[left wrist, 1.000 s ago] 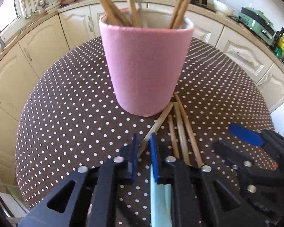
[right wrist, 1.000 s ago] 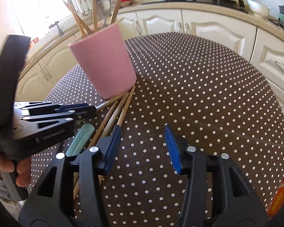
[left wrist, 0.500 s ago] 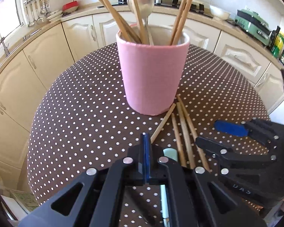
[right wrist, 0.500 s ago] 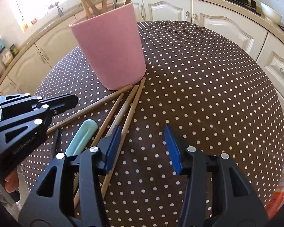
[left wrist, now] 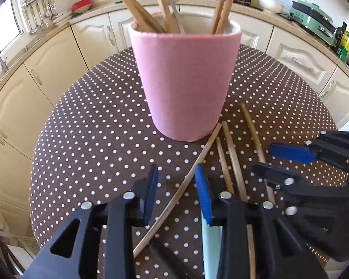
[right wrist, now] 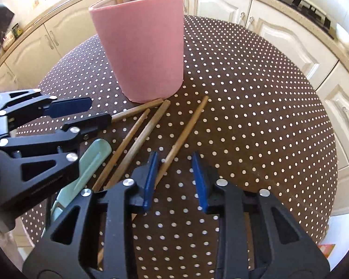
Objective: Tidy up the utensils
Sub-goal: 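Lower both tools beside the cup and close each on a loose chopstick, then lift the chopsticks with both tools and carry them above the pink cup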
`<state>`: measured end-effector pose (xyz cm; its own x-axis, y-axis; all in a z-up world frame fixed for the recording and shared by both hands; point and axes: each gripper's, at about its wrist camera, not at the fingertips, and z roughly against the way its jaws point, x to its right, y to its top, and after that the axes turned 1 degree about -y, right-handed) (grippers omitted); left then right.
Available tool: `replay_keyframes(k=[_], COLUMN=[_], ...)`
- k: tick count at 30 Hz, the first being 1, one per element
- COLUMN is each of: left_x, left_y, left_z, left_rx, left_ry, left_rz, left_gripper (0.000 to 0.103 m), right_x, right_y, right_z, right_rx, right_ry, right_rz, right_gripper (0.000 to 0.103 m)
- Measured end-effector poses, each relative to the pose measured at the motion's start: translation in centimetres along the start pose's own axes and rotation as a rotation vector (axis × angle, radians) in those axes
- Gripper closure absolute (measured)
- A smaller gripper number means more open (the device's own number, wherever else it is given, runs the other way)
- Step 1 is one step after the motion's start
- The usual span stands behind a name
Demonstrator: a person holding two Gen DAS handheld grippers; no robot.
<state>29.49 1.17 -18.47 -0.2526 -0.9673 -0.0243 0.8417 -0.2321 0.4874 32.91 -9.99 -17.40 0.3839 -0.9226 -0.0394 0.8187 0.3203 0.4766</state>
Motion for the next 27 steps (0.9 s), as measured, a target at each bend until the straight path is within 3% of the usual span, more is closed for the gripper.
replay_keyframes(k=[6, 8, 12, 22, 27], left_x=[1.5, 2.1, 3.6, 5.4, 6.2], left_y=[1.9, 2.5, 3.1, 1.5, 0.5], left_z=[-1.6, -1.7, -1.9, -0.1, 1.7], left_rx=[-0.043, -0.056, -0.058, -0.005, 0.028], left_ry=[0.031, 0.02, 0.036, 0.014, -0.002], left_rz=[-0.048, -0.054, -0.083, -0.072, -0.077], left_gripper=[0.071, 0.083, 0.088, 0.095, 0.098], right_x=[1.8, 2.4, 3.4, 2.9, 3.1], right_y=[1.5, 1.7, 1.9, 0.3, -2.5], right_z=[-0.4, -0.6, -0.7, 0.7, 2.4], right_rx=[-0.075, -0.091, -0.104, -0.071, -0.045], right_ry=[0.053, 0.071, 0.089, 0.069, 0.082], right_rz=[-0.005, -0.006, -0.007, -0.027, -0.05], right_gripper=[0.085, 0.087, 0.092, 0.097, 0.097])
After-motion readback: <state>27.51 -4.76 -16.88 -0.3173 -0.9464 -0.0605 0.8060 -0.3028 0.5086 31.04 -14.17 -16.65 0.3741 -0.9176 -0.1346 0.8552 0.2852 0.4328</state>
